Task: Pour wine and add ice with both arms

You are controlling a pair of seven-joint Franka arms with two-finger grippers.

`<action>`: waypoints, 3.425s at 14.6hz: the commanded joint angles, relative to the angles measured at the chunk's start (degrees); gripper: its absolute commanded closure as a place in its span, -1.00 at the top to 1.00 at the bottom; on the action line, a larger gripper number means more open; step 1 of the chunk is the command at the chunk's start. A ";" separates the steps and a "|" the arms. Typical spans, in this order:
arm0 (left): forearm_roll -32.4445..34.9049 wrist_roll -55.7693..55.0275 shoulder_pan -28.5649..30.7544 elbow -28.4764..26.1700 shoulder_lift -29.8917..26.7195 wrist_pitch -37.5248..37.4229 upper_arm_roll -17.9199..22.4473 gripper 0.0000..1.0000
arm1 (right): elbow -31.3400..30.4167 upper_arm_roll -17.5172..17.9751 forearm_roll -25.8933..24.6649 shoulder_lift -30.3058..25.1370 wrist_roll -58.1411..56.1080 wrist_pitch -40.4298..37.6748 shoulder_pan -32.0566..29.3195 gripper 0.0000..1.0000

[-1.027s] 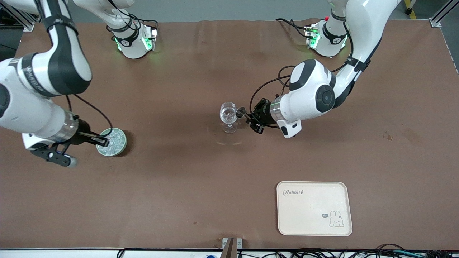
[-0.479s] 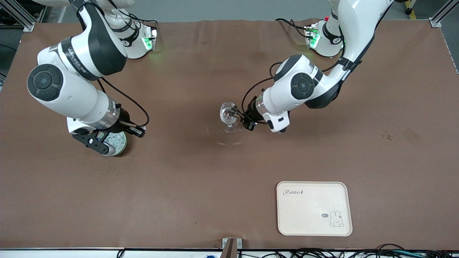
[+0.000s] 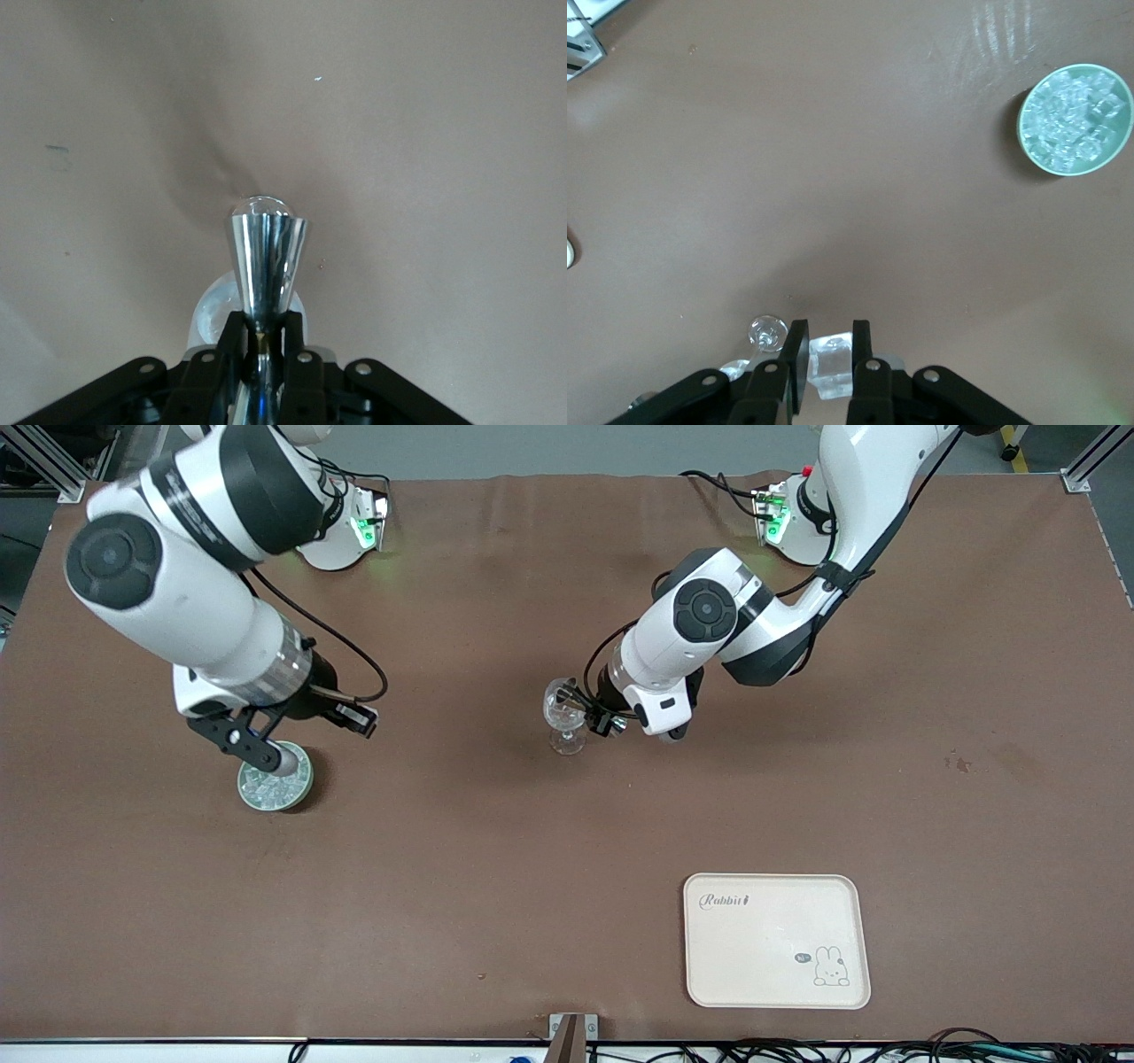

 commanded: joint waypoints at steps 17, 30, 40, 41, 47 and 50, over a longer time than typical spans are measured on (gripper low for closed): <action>-50.64 37.76 0.94 0.37 -8.57 -9.17 22.58 -0.99 | -1.50 0.87 -0.31 0.44 16.13 8.71 11.67 -0.94; -78.67 48.25 0.50 20.91 14.69 -21.93 45.62 -0.99 | -2.38 0.70 -7.68 12.92 28.63 16.55 23.55 -0.92; -84.41 45.44 0.85 32.54 27.54 -12.54 46.95 -0.99 | -3.69 0.70 -8.13 14.42 29.33 17.60 24.78 -0.59; -84.41 45.61 0.76 32.54 28.33 -12.18 46.95 -0.99 | -3.69 0.70 -8.22 14.69 29.33 17.70 24.87 -0.56; -87.21 46.58 0.85 33.24 31.77 -3.92 43.08 -0.99 | -3.52 0.70 -8.13 14.86 29.42 17.61 24.87 1.00; -90.55 50.70 0.85 33.06 31.77 -3.56 43.34 -0.99 | -3.08 0.78 -8.04 14.17 29.07 17.00 24.09 1.00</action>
